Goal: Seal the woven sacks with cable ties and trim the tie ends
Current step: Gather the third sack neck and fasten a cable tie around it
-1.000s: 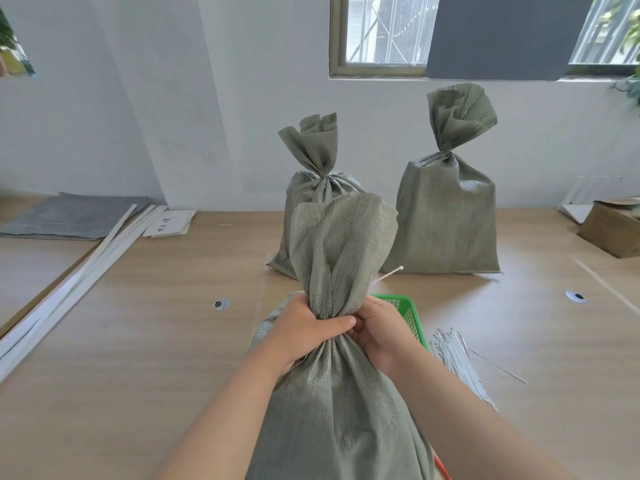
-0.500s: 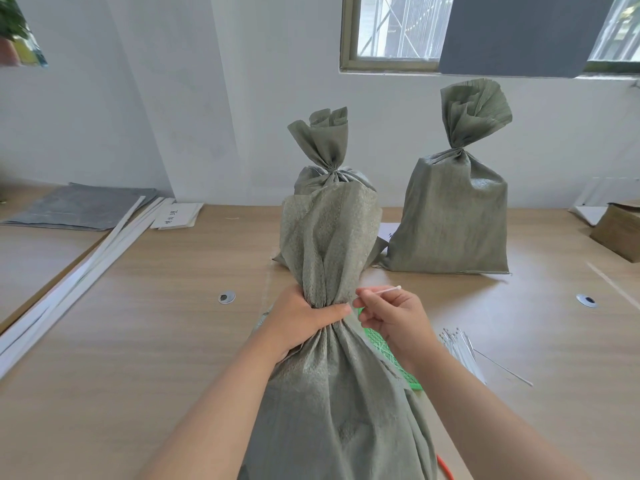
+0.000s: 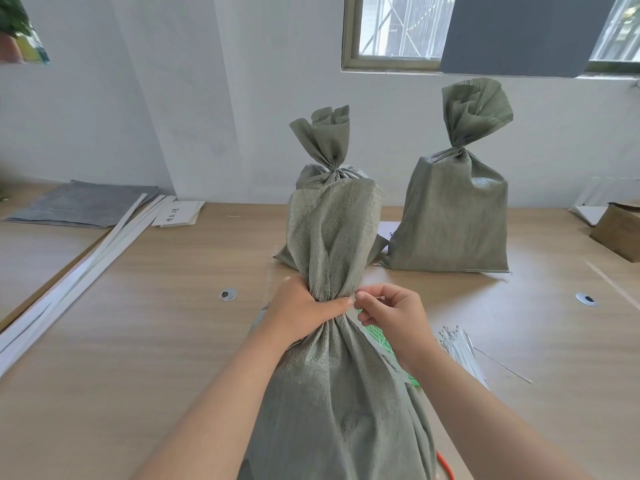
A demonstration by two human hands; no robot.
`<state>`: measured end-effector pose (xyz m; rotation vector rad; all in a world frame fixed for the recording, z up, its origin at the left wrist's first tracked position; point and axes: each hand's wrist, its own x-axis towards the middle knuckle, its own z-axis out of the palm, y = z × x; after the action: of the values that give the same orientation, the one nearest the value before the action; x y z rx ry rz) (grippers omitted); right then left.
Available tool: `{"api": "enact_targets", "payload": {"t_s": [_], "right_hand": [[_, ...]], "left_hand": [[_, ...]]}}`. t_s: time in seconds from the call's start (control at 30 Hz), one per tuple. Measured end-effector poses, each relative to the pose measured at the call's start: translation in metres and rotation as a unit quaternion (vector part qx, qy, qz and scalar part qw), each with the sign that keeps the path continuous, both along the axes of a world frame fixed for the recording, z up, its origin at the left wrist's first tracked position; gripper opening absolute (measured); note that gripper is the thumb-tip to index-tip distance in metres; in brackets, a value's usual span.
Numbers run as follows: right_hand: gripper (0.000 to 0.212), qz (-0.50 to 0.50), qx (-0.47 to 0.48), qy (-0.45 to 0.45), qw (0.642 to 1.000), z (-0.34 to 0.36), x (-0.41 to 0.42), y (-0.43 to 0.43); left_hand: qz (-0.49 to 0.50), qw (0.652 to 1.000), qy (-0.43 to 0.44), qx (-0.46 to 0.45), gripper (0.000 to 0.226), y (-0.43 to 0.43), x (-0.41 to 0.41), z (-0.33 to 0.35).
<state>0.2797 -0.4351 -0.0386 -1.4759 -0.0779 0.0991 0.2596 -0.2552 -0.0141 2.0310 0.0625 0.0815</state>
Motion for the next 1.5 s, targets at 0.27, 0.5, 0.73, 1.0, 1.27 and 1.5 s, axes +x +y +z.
{"api": "enact_targets", "payload": {"t_s": [0.27, 0.5, 0.73, 1.0, 1.27, 1.5], "right_hand": [[0.001, 0.055, -0.018, -0.06, 0.996, 0.003, -0.008, 0.0], [0.026, 0.085, 0.04, -0.022, 0.995, -0.002, -0.019, 0.002], [0.034, 0.064, 0.016, -0.044, 0.997, -0.003, -0.029, 0.015], [0.024, 0.04, -0.067, -0.107, 0.991, -0.003, -0.033, 0.018], [0.013, -0.001, -0.053, -0.109, 0.993, 0.0, -0.036, 0.018], [0.029, 0.017, -0.127, -0.144, 0.981, 0.008, -0.045, 0.022]], "left_hand": [[0.046, 0.988, 0.006, 0.148, 0.05, -0.002, 0.0, 0.013], [0.043, 0.991, -0.003, 0.124, 0.044, 0.003, -0.005, 0.013], [0.043, 0.993, 0.025, 0.111, 0.057, 0.004, -0.009, 0.022], [-0.035, 0.996, 0.075, -0.024, 0.046, 0.012, -0.008, 0.029], [-0.064, 0.99, 0.101, -0.075, 0.043, 0.015, -0.01, 0.031], [-0.065, 0.982, 0.135, -0.112, 0.03, 0.012, -0.017, 0.034]]}}
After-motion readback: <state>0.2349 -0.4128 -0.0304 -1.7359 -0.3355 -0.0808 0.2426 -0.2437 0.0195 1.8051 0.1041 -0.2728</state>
